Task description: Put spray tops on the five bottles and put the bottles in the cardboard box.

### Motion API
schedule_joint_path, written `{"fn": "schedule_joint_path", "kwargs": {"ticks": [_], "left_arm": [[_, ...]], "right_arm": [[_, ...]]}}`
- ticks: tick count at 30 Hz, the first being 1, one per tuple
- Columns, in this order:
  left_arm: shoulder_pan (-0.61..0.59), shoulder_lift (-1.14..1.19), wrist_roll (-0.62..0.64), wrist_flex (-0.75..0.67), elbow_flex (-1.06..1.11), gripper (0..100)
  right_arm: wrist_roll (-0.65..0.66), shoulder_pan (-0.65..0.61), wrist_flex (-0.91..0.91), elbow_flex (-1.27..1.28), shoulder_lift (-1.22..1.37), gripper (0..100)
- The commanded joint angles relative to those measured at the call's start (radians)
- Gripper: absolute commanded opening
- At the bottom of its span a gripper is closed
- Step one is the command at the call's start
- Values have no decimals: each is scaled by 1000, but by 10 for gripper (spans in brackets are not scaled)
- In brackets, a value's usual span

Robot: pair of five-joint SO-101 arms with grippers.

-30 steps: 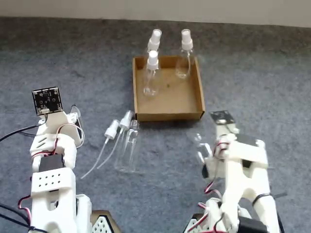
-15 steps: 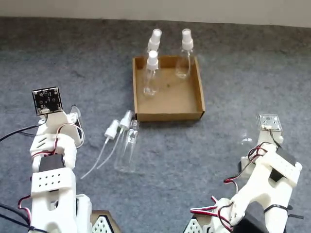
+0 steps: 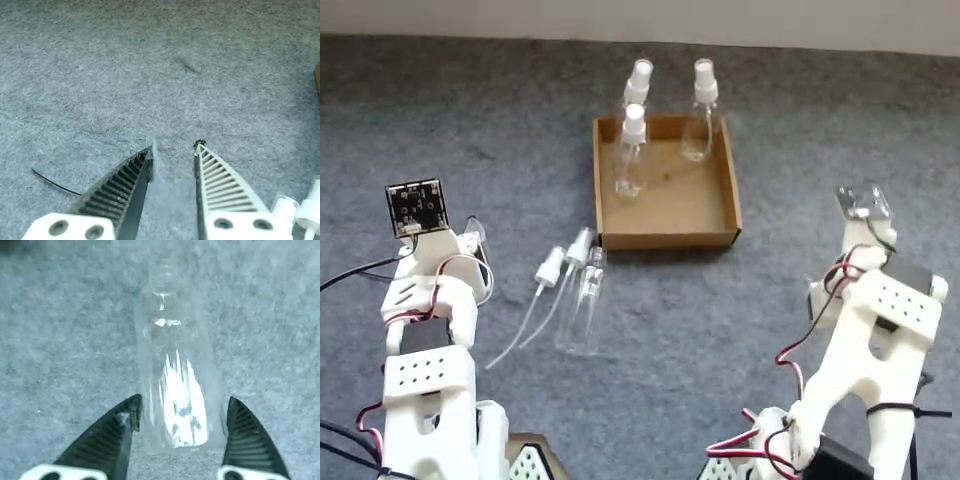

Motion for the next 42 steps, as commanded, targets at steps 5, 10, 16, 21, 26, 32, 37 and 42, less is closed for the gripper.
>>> {"fn": "schedule_joint_path", "kwargs": {"ticks": [5, 10, 16, 21, 26, 32, 37, 42], "left_arm": [[21, -2, -9, -17, 8, 133], [21, -2, -9, -20, 10, 133], [21, -2, -9, -20, 10, 133], [21, -2, -9, -21, 12, 133], [21, -2, -9, -21, 12, 133], [21, -2, -9, -21, 12, 133], [21, -2, -9, -21, 12, 133], [21, -2, -9, -20, 12, 133]], "right_arm": [[-14, -65, 117, -145, 73, 208], [15, -70, 111, -148, 142, 208], [-75, -64, 19, -232, 294, 209], [-72, -22, 21, -338, 384, 209], [-21, -19, 21, -398, 437, 209], [-2, -1, 12, -407, 530, 209], [35, 2, 21, -458, 585, 209], [34, 2, 13, -464, 634, 209]]}}
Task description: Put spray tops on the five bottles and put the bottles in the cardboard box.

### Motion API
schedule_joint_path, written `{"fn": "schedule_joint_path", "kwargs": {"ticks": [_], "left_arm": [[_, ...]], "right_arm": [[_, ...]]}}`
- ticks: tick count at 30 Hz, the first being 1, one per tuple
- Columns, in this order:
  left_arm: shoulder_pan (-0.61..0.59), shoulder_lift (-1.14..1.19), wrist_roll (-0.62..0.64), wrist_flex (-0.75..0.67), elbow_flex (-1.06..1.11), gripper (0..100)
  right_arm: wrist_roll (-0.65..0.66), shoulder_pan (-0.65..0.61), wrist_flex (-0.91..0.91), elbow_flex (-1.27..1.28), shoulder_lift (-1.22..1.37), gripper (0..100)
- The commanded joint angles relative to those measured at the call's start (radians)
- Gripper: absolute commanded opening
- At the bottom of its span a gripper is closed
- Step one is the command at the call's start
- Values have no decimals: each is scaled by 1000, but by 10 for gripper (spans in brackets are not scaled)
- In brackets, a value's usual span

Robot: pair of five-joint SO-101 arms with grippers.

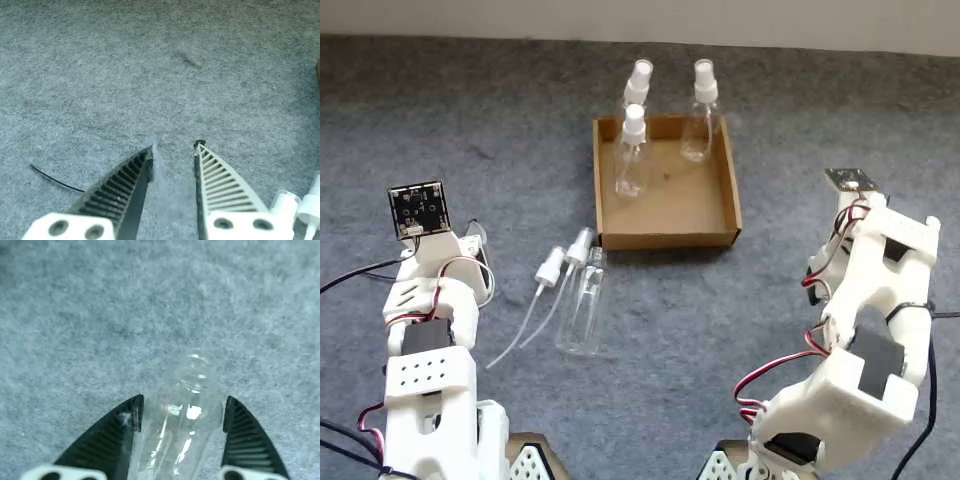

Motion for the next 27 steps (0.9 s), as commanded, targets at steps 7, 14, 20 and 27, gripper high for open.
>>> {"fn": "schedule_joint_path", "kwargs": {"ticks": [7, 14, 20, 27], "left_arm": [[21, -2, -9, -20, -4, 133], [21, -2, -9, -20, -4, 133], [35, -10, -9, -17, -2, 133], [105, -7, -97, 55, -24, 127]], "right_arm": [[-32, 31, -13, -56, 53, 206], [-48, 39, -13, -59, 51, 94], [-52, 24, 71, -282, 50, 5], [-109, -114, 449, -696, 39, 5]]}}
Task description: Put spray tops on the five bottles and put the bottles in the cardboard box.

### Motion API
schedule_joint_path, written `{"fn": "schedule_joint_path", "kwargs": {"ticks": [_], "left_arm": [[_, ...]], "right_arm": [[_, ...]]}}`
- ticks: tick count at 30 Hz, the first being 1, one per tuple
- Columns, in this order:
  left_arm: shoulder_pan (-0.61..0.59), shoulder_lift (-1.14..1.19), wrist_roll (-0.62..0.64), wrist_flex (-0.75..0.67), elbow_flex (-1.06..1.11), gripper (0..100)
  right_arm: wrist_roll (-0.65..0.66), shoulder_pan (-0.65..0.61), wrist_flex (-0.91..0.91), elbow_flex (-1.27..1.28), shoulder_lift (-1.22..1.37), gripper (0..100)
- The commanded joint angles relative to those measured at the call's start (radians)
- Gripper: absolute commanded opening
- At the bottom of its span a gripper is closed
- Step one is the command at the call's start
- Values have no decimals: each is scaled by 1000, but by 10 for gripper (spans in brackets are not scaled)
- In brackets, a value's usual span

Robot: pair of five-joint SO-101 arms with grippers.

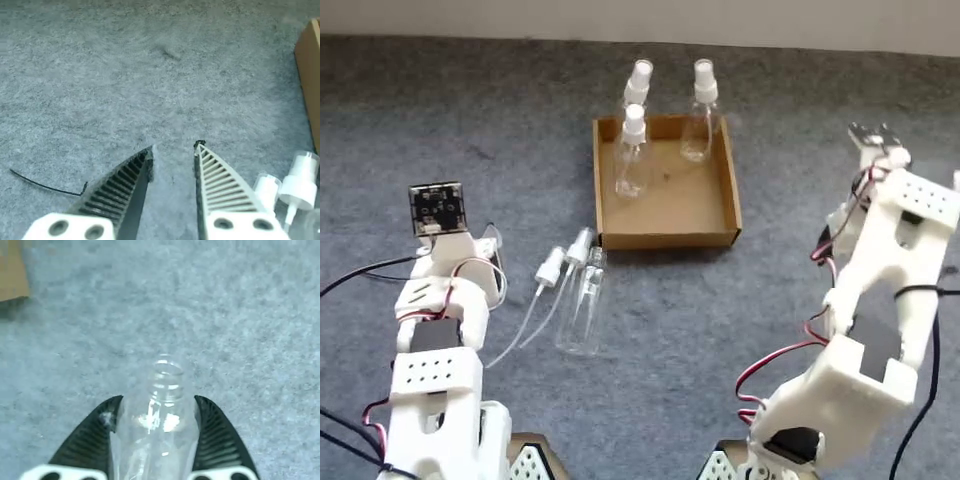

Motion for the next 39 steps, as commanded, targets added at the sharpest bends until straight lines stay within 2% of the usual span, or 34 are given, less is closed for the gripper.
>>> {"fn": "schedule_joint_path", "kwargs": {"ticks": [1, 4, 8, 14, 17, 22, 26, 32, 39], "left_arm": [[33, -4, -95, 37, -35, 118], [36, 2, -94, 97, -88, 101], [76, 113, -152, 256, -246, 123], [142, 443, -164, 548, -582, 175], [162, 616, -164, 634, -734, 176], [162, 828, -164, 646, -858, 178], [173, 894, -166, 646, -892, 178], [209, 903, -166, 649, -885, 178], [237, 914, -207, 644, -871, 178]], "right_arm": [[-98, -79, 153, -242, -42, 5], [-178, -140, 157, -246, -145, 5], [-256, -278, 136, -68, -355, 5], [-287, -461, -93, 461, -768, 5], [-288, -521, -242, 760, -969, 5], [-288, -590, -375, 1145, -1231, 5], [-288, -644, -453, 1320, -1380, 5], [-288, -682, -476, 1440, -1514, 5], [-288, -685, -475, 1461, -1647, 5]]}}
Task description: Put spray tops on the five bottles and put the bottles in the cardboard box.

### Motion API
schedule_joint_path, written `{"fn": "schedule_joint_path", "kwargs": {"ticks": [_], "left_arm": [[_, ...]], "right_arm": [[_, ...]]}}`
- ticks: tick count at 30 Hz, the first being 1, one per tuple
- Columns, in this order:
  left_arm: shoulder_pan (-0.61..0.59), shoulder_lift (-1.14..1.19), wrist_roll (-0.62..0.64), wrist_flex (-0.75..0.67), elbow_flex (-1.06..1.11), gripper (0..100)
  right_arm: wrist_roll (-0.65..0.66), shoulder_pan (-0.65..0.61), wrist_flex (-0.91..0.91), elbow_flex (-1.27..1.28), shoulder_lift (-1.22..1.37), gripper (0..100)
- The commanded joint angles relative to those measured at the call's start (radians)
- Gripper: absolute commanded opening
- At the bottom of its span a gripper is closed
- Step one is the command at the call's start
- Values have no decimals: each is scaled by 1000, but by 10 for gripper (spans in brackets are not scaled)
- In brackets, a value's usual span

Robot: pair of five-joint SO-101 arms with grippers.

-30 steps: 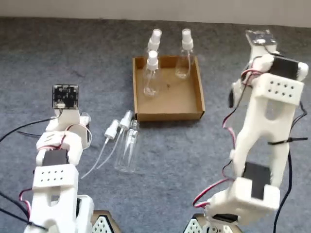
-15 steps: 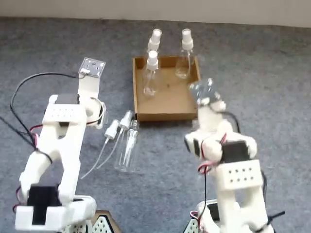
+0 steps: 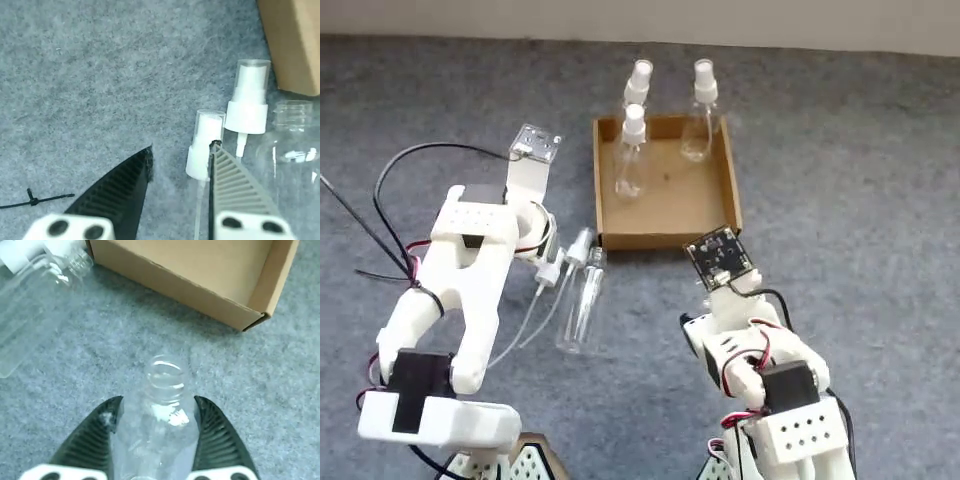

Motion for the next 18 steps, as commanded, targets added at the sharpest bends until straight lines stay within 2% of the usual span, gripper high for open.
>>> {"fn": "schedule_joint_path", "kwargs": {"ticks": [1, 7, 11, 18], "left_arm": [[27, -4, -23, 3, -25, 178], [74, -1, -23, 2, -21, 178], [68, 2, -23, -49, 4, 178], [65, 122, -58, -83, 12, 175]], "right_arm": [[-8, -5, -16, 10, -77, 5], [-5, -2, -16, 71, -177, 5], [-3, -2, -15, 77, -188, 4], [-5, -2, 5, 77, -194, 4]]}}
